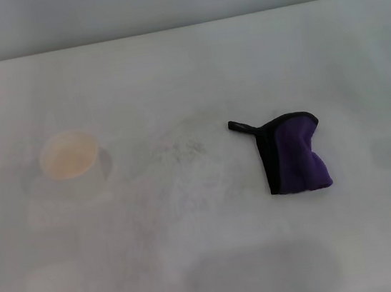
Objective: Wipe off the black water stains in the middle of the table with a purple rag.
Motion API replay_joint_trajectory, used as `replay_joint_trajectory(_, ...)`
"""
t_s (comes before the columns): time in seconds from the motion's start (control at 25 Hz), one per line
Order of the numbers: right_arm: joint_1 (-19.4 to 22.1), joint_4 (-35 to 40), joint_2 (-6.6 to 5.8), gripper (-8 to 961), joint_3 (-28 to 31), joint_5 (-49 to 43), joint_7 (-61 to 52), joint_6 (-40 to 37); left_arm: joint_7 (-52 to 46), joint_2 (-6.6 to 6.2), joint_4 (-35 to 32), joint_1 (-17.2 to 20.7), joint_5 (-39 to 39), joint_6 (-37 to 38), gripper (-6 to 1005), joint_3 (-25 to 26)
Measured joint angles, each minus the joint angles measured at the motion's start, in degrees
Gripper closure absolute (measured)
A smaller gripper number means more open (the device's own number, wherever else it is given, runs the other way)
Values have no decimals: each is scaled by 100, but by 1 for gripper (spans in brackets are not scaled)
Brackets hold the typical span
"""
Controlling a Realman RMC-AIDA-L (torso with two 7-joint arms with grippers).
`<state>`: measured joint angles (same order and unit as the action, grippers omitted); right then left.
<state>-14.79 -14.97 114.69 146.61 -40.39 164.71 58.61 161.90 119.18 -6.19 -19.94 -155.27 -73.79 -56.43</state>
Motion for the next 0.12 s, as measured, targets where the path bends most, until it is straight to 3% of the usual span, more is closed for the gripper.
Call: replay_joint_trajectory(0.12,-6,2,0,77,-50,0,0,-7,-3,5,28,-27,-67,3,113,0)
